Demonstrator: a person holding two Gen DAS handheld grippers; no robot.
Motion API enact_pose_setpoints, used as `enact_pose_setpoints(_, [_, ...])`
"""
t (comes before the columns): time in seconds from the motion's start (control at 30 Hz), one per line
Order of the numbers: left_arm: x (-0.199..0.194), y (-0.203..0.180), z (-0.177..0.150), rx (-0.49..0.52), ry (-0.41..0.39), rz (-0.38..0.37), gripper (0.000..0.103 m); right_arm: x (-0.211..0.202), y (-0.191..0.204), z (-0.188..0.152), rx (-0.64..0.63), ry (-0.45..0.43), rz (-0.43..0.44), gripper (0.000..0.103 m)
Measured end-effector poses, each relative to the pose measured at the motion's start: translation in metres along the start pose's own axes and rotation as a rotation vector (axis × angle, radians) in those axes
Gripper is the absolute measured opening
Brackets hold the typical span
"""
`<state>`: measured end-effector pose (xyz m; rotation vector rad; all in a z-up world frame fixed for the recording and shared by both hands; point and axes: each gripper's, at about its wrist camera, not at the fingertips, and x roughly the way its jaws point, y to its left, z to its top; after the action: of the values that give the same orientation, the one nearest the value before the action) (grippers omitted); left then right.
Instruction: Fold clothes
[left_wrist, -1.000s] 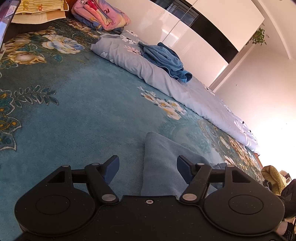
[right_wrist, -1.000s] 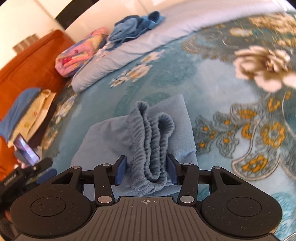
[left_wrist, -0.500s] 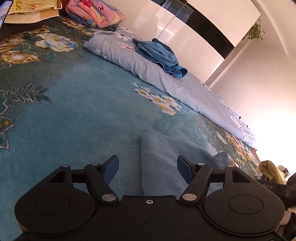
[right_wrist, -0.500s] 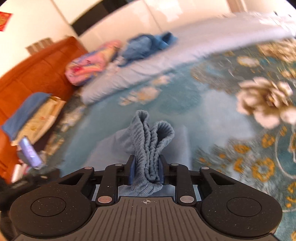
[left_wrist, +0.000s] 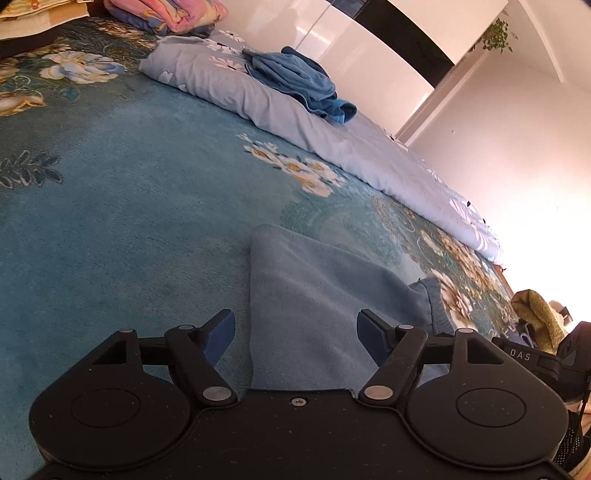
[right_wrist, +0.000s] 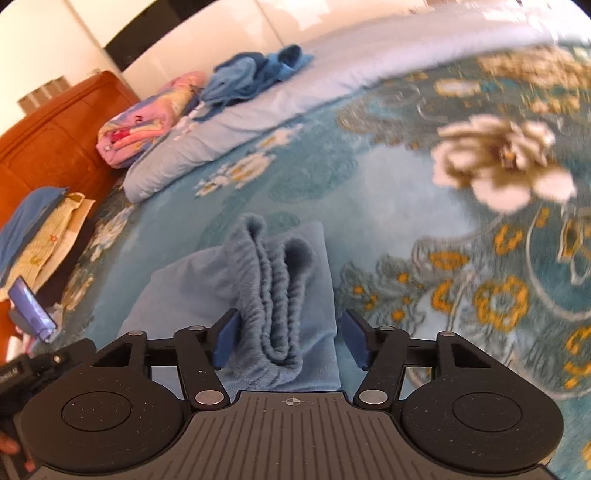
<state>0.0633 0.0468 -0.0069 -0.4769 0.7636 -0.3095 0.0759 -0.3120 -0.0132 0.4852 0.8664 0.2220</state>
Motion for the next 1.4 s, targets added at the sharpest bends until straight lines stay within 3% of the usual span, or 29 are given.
enact_pose_setpoints(0.13, [0.013,0.002,0.002,0.002,0.032,0.016,0.071,0.010,-0.008,-0.002,0.054,0.012,0.030,0.064])
enact_pose_setpoints(0.43, [0.037,0.006,0.001,-0.022,0.103,-0.002,0.071,0.021,-0.013,-0.001,0.101,0.016,0.078,0.066])
enact_pose_setpoints(0.67, [0.043,-0.001,-0.002,-0.003,0.111,-0.008,0.069,0.020,-0.012,-0.002,0.113,0.015,0.085,0.053])
enact_pose_setpoints(1.13, [0.051,-0.003,-0.005,-0.019,0.093,-0.020,0.069,0.025,-0.003,0.000,0.103,0.032,0.045,0.056])
enact_pose_setpoints(1.23, [0.048,-0.003,-0.006,-0.022,0.090,-0.022,0.066,0.021,0.000,-0.001,0.103,0.022,0.039,0.051])
enact_pose_setpoints(1.4, [0.043,0.000,-0.006,-0.047,0.079,-0.020,0.050,0.013,0.004,-0.002,0.096,0.004,0.042,0.043])
